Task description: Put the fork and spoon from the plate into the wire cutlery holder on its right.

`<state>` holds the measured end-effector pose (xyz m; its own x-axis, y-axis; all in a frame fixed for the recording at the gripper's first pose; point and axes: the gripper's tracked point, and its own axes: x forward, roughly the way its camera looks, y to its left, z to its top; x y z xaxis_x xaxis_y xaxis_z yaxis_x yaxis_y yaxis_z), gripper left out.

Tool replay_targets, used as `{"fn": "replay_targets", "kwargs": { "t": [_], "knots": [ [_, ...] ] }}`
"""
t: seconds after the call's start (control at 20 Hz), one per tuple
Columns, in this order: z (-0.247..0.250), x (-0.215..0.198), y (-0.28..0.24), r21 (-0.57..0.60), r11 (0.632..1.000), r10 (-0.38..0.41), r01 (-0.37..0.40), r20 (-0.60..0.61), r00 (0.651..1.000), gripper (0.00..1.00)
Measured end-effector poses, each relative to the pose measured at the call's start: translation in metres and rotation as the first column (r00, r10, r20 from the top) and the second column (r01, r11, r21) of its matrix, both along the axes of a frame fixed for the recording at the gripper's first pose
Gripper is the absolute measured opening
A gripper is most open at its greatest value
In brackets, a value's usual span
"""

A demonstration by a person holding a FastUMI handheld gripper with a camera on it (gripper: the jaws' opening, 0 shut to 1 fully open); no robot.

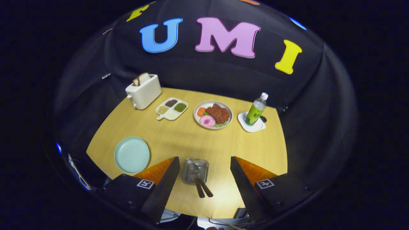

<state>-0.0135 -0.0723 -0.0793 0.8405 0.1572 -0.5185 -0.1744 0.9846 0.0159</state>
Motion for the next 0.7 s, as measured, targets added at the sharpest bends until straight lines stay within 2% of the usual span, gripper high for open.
{"fn": "replay_targets", "kwargs": {
  "t": [0.15,0.35,0.7],
  "knots": [
    [0.033,-0.009,-0.016,0.008,0.998,-0.070,0.070,0.178,0.982,0.99],
    [0.052,-0.021,-0.032,0.053,0.987,-0.158,0.149,0.333,0.930,0.99],
    [0.053,-0.023,-0.014,0.052,0.998,-0.060,0.042,0.394,0.917,0.98]
  ]
}}
